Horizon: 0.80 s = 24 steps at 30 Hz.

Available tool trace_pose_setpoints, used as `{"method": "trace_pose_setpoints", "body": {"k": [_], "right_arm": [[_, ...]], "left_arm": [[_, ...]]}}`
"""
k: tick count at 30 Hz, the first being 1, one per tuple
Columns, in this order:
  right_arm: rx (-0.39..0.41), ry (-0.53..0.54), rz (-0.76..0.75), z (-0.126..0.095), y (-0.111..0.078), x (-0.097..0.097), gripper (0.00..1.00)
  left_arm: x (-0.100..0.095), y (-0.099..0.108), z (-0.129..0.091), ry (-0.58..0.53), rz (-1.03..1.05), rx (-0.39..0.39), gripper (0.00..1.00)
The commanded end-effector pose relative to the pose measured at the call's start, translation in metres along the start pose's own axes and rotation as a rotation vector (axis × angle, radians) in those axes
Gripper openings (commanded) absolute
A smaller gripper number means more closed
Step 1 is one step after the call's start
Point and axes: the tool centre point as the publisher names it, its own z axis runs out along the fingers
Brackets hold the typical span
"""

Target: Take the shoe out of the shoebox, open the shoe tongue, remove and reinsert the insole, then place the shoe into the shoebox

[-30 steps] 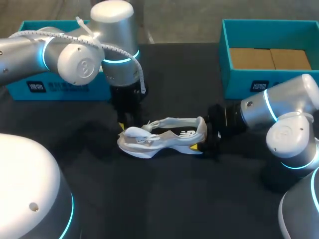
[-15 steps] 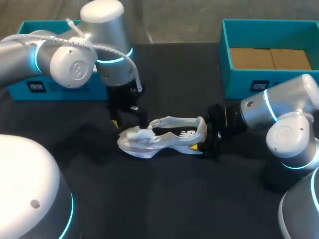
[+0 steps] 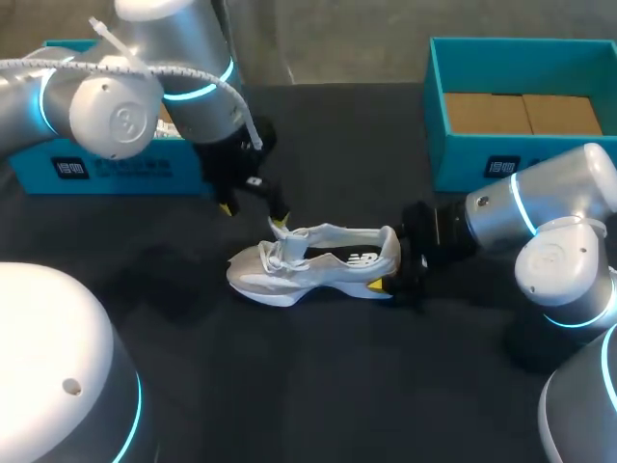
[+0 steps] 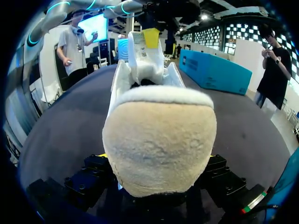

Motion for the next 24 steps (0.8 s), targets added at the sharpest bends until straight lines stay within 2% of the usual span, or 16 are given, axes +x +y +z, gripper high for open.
{"method": "trace_pose_setpoints", "body": {"k": [1, 8, 12, 16, 24], "right_arm": [[0.003, -0.002, 0.001, 0.002, 0.000, 0.000, 0.00], [0.003, -0.002, 0.001, 0.002, 0.000, 0.000, 0.00], [0.003, -0.002, 0.001, 0.002, 0.000, 0.000, 0.00], [0.003, -0.002, 0.001, 0.002, 0.000, 0.000, 0.00], [0.003, -0.002, 0.001, 0.002, 0.000, 0.000, 0.00]], "left_arm": [[-0.003, -0.012, -0.012, -0.003, 0.008, 0.012, 1.00], [0.005, -0.036, -0.036, 0.042, 0.074, 0.056, 1.00], [0.017, -0.040, -0.046, 0.088, 0.258, -0.013, 1.00], [0.031, -0.031, -0.053, 0.054, 0.537, -0.184, 1.00], [0.031, -0.031, -0.053, 0.054, 0.537, -0.184, 1.00]]}}
